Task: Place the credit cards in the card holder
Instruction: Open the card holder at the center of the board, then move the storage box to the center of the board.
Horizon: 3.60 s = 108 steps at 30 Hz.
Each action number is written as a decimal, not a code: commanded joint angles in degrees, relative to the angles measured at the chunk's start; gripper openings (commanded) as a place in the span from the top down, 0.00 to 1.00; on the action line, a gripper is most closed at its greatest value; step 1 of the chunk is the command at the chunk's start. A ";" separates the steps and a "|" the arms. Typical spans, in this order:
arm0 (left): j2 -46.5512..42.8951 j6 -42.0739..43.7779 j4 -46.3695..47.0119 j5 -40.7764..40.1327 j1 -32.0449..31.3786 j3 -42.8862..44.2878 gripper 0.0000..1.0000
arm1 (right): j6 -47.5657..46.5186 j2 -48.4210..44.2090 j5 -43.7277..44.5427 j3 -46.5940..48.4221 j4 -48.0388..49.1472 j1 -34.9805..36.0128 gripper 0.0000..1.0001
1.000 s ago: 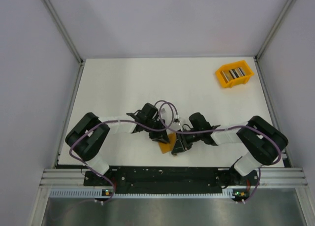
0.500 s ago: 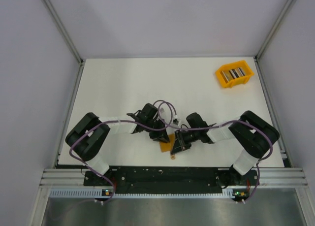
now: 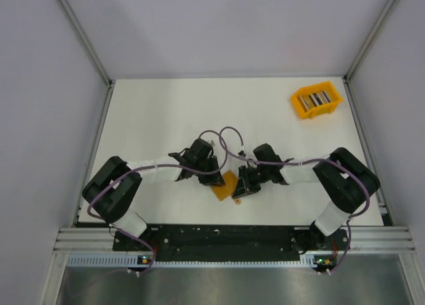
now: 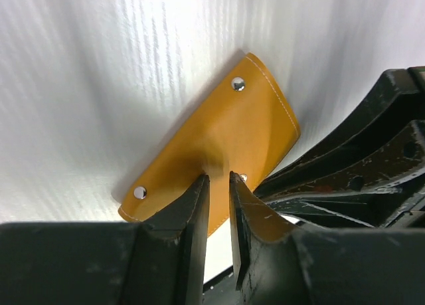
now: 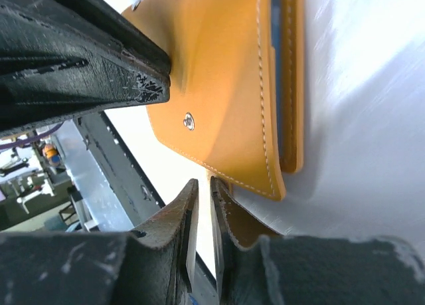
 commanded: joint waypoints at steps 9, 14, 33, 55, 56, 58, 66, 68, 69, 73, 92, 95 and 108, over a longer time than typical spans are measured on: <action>-5.04 -1.41 -10.28 -15.93 0.58 -1.80 0.76 | -15.87 9.93 25.55 15.81 -17.08 -2.54 0.83; -6.36 -2.20 -10.64 -16.38 0.59 -2.41 0.75 | -19.74 11.25 26.35 21.27 -20.07 -2.54 0.81; -14.53 7.29 -14.85 -23.67 0.59 8.39 0.52 | -15.18 -10.98 23.85 25.49 -20.51 -13.51 0.53; -16.82 9.75 -13.98 -22.36 1.11 4.53 0.18 | -22.46 20.74 43.92 68.90 -34.31 -36.81 0.26; -16.82 9.66 -13.72 -22.18 1.20 4.18 0.18 | -23.16 21.70 43.49 69.87 -34.31 -36.82 0.25; -16.64 9.66 -13.19 -21.74 1.11 3.91 0.18 | -23.43 24.16 41.91 72.24 -34.49 -39.36 0.25; -16.47 9.57 -13.10 -21.30 1.11 4.00 0.18 | -23.70 28.56 38.31 74.98 -34.58 -41.39 0.21; -16.29 9.75 -13.19 -21.13 1.20 4.00 0.18 | -23.00 29.71 37.51 75.68 -34.67 -41.47 0.20; -16.29 9.75 -13.28 -21.21 1.11 4.09 0.18 | -22.82 30.15 36.98 76.03 -34.84 -41.47 0.20; -16.47 9.49 -13.72 -21.65 1.29 4.00 0.18 | -23.69 29.36 38.56 73.85 -35.19 -41.47 0.20; -16.12 9.57 -12.93 -21.13 1.29 2.68 0.18 | -26.16 14.61 23.45 50.21 -34.23 -41.30 0.18; -16.29 9.49 -12.58 -20.78 1.29 2.16 0.18 | -26.68 11.53 22.74 44.76 -33.35 -40.77 0.17; -16.91 9.14 -12.49 -21.04 1.29 1.71 0.18 | -11.86 1.24 24.75 30.17 -28.79 -29.44 0.16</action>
